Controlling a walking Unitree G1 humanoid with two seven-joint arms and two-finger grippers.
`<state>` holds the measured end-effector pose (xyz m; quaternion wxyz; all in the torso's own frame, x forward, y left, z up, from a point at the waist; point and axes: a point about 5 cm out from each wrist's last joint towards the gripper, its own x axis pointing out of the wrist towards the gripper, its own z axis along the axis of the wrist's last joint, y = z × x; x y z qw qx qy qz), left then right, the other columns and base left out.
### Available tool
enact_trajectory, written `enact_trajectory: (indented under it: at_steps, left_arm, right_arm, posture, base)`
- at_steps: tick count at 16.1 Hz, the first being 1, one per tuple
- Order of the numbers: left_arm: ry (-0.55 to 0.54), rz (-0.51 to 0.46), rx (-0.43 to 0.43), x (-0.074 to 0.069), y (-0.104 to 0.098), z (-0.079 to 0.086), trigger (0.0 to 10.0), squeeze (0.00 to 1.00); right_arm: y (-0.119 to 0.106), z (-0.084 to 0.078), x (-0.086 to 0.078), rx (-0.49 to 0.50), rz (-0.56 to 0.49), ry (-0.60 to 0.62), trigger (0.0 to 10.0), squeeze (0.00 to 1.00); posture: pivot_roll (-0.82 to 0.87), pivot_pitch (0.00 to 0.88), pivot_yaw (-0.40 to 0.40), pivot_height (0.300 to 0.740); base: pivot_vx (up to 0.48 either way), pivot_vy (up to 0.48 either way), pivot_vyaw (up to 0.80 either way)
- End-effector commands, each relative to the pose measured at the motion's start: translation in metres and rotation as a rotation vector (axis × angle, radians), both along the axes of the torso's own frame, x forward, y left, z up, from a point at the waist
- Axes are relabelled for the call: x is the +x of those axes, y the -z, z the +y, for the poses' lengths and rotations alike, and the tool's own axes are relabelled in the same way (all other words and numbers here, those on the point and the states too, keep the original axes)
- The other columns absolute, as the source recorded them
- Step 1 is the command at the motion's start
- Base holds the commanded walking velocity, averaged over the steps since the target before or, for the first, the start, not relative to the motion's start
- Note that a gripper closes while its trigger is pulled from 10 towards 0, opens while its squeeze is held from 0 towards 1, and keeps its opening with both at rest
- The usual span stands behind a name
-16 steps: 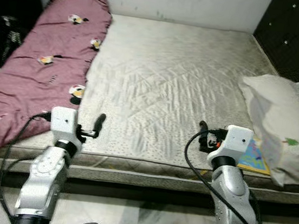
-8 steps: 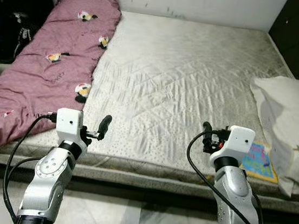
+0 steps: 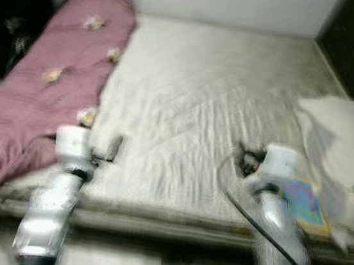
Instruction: Clean up the room
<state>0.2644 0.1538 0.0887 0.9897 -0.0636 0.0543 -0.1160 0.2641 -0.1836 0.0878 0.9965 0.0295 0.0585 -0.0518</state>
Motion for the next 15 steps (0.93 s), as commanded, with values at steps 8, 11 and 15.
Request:
enact_trajectory:
  at_steps: [8, 11, 15]
  left_arm:
    - [-0.048, 0.026, 0.037, -0.0008, 0.0023, 0.0159, 10.0, 0.0]
    - [-0.049, 0.031, 0.031, -0.0005, 0.0028, 0.0157, 10.0, 0.0]
    - [-0.048, 0.035, 0.024, 0.0, 0.0035, 0.0145, 10.0, 0.0]
  right_arm:
    - [-0.0092, 0.0131, 0.0075, 0.034, -0.037, -0.035, 10.0, 1.0]
    - [-0.0088, 0.0132, 0.0079, 0.029, -0.033, -0.034, 10.0, 0.0]
    - [-0.0082, 0.0128, 0.0086, 0.024, -0.027, -0.039, 10.0, 0.0]
  posture:
    - [-0.02, 0.0, -0.009, 0.74]
    - [-0.02, 0.0, -0.009, 0.74]
    - [-0.03, 0.0, -0.011, 0.74]
  base:
    - [0.0, 0.214, 0.0]
    - [0.0, 0.465, 0.0]
    - [0.0, 0.465, -0.78]
